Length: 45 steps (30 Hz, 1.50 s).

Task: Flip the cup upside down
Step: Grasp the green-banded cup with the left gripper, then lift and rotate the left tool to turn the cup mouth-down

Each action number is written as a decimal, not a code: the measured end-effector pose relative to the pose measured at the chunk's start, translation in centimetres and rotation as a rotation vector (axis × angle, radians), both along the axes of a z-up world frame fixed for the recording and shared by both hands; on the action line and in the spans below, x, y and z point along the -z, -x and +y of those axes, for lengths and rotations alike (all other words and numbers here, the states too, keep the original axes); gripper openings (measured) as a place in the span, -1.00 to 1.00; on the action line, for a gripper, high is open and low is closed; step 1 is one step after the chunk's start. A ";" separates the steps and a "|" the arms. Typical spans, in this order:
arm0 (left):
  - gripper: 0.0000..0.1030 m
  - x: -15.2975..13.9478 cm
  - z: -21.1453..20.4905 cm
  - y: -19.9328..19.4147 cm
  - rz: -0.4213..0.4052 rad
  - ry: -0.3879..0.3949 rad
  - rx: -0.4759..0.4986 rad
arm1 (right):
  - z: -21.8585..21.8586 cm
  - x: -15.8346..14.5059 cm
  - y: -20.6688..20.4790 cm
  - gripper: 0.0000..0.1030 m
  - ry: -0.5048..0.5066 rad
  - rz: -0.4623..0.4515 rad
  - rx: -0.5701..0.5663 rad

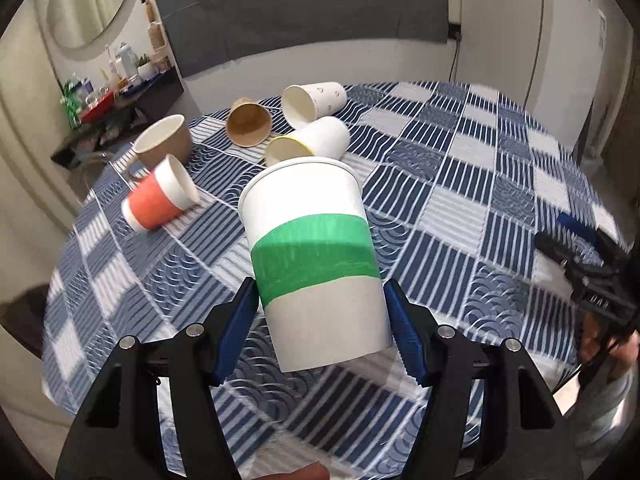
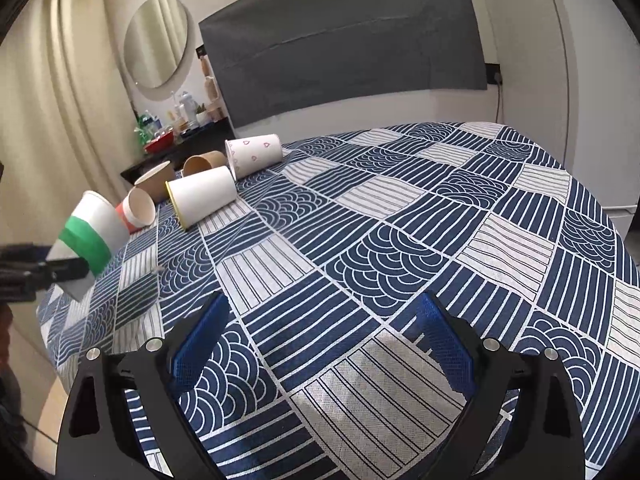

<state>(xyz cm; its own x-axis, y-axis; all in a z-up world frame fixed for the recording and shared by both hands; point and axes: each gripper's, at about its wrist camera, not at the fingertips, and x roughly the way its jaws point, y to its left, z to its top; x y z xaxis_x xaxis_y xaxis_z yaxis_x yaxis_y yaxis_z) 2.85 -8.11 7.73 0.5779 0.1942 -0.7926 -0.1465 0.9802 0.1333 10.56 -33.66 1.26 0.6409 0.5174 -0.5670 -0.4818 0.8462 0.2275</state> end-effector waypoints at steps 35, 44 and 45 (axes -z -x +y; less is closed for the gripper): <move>0.26 2.9 3.4 -9.7 1.088 -0.550 0.433 | 0.1 0.3 -0.4 0.75 0.000 0.030 -0.012; 0.26 5.7 0.2 -10.4 1.269 -0.672 0.584 | 0.1 0.3 -0.5 0.75 -0.016 0.039 -0.032; 0.26 6.0 -0.2 -10.2 1.291 -0.674 0.612 | 0.1 0.3 -0.5 0.75 -0.017 0.040 -0.034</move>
